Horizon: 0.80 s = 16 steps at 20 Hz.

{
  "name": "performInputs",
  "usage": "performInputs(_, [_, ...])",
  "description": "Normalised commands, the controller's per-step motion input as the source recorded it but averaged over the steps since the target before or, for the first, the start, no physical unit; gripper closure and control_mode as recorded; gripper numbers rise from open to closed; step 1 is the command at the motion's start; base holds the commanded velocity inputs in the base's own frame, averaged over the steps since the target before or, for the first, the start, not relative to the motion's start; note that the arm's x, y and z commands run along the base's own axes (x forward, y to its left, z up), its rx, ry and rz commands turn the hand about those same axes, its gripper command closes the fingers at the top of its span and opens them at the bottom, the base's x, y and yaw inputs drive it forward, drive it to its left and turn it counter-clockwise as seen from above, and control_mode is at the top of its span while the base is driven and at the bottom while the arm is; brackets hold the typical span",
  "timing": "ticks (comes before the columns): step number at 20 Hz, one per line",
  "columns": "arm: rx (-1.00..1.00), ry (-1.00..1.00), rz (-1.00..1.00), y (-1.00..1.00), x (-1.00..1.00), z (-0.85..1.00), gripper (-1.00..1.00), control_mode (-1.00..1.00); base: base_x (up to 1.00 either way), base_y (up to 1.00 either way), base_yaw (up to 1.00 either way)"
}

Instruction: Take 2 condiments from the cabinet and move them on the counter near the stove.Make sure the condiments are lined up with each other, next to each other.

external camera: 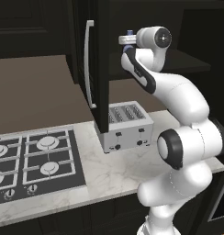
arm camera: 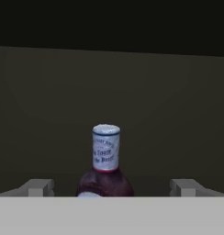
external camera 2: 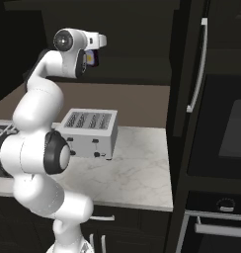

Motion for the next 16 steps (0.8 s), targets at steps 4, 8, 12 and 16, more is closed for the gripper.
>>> performInputs(4, [0.0,0.0,-0.01,0.0,0.08,0.0,-1.0,-1.0,0.0,0.0,0.0])
performInputs(8, [0.0,0.0,-0.01,0.05,0.03,0.0,-1.0,-1.0,0.0,0.0,0.0])
performInputs(12, [0.0,0.0,-0.01,0.08,0.01,0.0,-1.0,-1.0,0.0,0.0,0.0])
performInputs(16, [0.0,0.0,-0.01,0.08,0.04,0.0,-1.0,-1.0,0.0,0.0,0.0])
